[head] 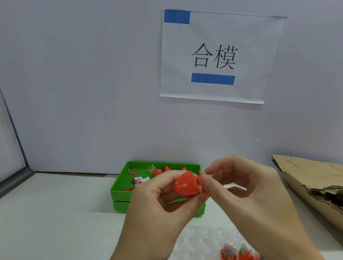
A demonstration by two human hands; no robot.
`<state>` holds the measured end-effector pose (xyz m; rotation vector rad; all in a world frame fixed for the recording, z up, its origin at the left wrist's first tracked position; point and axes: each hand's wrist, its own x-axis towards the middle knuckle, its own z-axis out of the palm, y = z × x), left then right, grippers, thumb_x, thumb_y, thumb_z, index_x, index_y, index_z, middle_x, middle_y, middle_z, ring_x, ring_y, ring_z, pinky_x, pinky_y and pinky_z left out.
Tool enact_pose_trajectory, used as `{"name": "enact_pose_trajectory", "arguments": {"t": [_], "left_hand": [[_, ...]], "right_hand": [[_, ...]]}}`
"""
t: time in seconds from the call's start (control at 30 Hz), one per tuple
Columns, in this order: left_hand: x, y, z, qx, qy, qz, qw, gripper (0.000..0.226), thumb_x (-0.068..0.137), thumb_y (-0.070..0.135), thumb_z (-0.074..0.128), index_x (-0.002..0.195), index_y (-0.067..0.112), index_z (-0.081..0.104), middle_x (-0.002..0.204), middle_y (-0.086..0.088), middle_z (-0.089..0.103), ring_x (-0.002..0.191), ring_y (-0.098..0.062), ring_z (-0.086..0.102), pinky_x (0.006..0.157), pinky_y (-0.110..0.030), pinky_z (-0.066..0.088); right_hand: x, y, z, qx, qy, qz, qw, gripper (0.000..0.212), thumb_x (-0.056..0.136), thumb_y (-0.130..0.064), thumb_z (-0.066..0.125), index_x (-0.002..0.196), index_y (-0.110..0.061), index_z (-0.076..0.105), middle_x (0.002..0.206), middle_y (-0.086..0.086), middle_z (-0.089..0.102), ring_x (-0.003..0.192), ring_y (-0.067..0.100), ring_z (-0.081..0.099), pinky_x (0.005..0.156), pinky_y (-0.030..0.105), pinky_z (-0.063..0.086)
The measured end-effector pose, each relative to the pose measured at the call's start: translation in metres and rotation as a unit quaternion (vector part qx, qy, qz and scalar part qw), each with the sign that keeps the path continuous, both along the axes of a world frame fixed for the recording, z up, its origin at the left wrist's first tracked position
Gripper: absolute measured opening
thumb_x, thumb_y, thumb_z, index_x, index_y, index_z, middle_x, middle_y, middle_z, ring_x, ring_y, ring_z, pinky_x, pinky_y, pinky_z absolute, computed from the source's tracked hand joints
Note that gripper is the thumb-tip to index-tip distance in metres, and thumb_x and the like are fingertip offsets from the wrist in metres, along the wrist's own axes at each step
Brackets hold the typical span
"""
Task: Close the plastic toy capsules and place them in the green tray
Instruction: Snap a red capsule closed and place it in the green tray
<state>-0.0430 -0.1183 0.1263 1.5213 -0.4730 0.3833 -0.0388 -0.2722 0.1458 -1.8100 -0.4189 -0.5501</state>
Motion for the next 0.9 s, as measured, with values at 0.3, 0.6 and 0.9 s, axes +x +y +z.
{"name": "enact_pose_trajectory", "arguments": {"t": [0.3,0.6,0.9], "left_hand": [[0.000,-0.001,0.001,0.001,-0.002,0.002,1.000,0.027,0.064,0.024,0.079,0.090,0.026,0.076,0.083,0.005,0.077,0.081,-0.010,0.074,0.071,-0.012,0.055],[-0.002,-0.001,0.001,0.006,0.002,0.007,1.000,0.029,0.062,0.022,0.080,0.091,0.025,0.076,0.084,0.004,0.077,0.082,-0.010,0.074,0.071,-0.013,0.055],[-0.001,0.008,0.001,0.016,0.057,-0.037,0.998,0.033,0.065,0.018,0.086,0.093,0.030,0.074,0.087,-0.001,0.078,0.084,-0.017,0.075,0.070,-0.017,0.056]], "right_hand": [[0.003,-0.003,0.000,-0.002,0.014,0.016,1.000,0.006,0.079,-0.031,0.071,0.077,-0.025,0.073,0.074,-0.005,0.073,0.071,0.008,0.069,0.064,0.027,0.057],[0.000,-0.005,0.001,-0.024,0.002,0.009,1.000,0.007,0.077,-0.032,0.071,0.078,-0.026,0.072,0.073,-0.004,0.073,0.070,0.010,0.070,0.064,0.033,0.059],[0.004,-0.028,0.007,0.001,0.044,0.070,0.997,0.021,0.094,-0.011,0.060,0.092,-0.026,0.075,0.084,0.001,0.075,0.079,0.017,0.073,0.065,0.024,0.057]]}}
